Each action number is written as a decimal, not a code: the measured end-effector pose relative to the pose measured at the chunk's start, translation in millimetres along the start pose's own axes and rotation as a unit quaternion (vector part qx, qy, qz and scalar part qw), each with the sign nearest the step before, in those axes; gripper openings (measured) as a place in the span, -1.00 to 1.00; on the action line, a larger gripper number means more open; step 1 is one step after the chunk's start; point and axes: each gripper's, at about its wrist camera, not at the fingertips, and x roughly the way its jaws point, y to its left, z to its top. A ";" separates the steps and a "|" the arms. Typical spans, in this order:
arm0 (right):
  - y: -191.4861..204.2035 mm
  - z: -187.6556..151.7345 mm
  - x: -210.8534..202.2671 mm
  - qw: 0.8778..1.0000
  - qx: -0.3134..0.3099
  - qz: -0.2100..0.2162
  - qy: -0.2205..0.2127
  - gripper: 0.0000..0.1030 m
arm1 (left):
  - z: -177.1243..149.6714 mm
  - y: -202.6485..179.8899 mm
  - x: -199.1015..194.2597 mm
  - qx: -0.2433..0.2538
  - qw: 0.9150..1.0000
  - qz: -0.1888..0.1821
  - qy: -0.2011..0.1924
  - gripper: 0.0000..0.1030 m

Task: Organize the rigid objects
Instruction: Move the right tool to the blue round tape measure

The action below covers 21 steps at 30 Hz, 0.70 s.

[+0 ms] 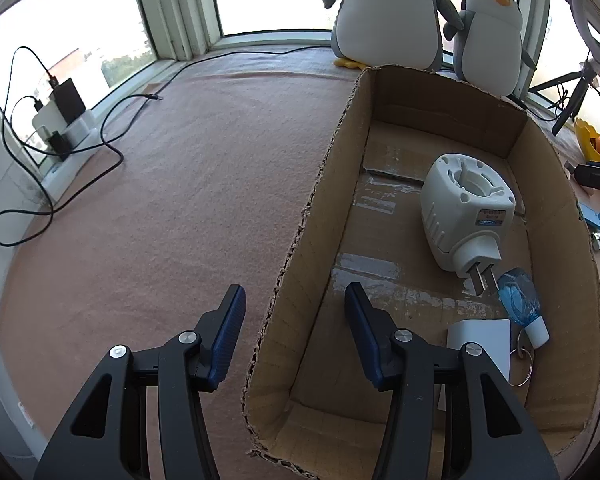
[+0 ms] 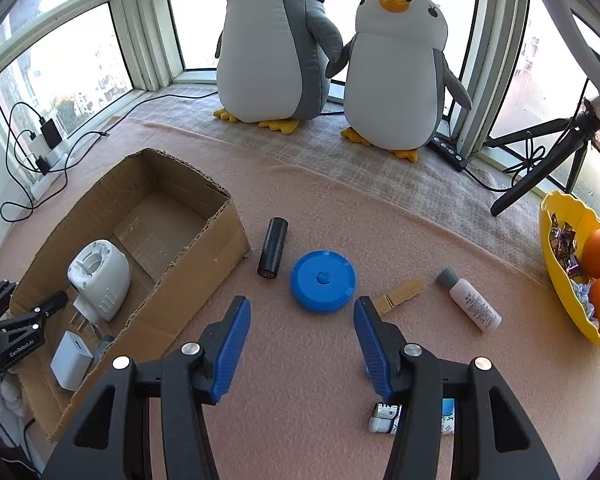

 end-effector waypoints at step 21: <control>-7.4 15.5 61.7 0.997 -0.045 0.009 0.063 0.01 | 0.4 -0.9 1.1 -0.007 1.000 -0.004 0.007 0.00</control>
